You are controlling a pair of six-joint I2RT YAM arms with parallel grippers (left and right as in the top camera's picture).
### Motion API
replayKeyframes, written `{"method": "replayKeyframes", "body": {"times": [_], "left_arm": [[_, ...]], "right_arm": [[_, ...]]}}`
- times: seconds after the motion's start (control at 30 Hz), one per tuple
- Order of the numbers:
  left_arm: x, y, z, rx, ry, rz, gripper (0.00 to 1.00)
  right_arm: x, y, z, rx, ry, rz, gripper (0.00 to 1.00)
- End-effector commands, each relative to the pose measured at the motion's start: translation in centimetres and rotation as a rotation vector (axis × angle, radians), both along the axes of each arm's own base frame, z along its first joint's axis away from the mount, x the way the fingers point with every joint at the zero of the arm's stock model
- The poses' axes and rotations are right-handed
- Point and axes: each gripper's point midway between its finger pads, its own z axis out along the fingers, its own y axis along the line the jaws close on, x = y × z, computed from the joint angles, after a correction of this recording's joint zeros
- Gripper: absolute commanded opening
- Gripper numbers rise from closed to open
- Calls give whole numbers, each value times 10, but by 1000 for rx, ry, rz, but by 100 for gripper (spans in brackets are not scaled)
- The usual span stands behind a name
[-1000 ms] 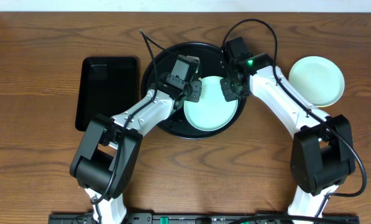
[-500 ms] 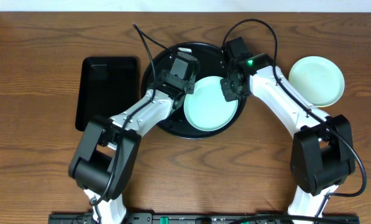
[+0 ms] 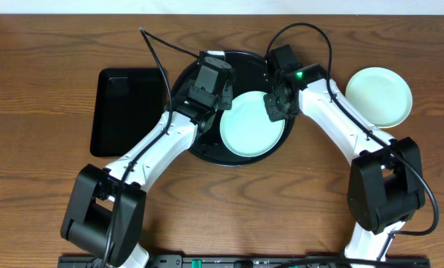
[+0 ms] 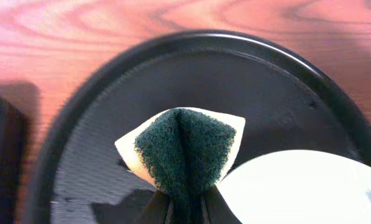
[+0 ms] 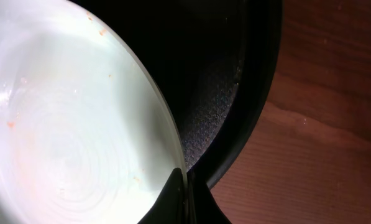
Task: Clean dirty plates on tray and stack at the side
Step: 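Scrub the light-green plate with the sponge in the left gripper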
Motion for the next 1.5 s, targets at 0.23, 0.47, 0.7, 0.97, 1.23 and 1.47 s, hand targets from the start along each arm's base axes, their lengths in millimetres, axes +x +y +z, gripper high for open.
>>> {"method": "replayKeyframes", "body": {"times": [0.23, 0.47, 0.7, 0.97, 1.23, 1.47], "left_arm": [[-41, -29, -36, -248, 298, -38, 8], [-63, -40, -49, -370, 463, -37, 8], [-62, -37, -64, -400, 518, -13, 8], [-54, -31, -97, -404, 558, -38, 8], [-25, 3, -90, -445, 494, 40, 8], [12, 29, -58, -503, 358, 72, 8]], "right_arm": [[-1, -6, -1, 2, 8, -25, 1], [-2, -6, -1, 0, 11, -25, 1], [-2, -6, -1, 0, 11, -26, 1], [-2, -6, -1, 0, 11, -25, 1], [-2, -6, -1, 0, 11, -25, 1], [-2, -6, -1, 0, 12, -25, 1]]}}
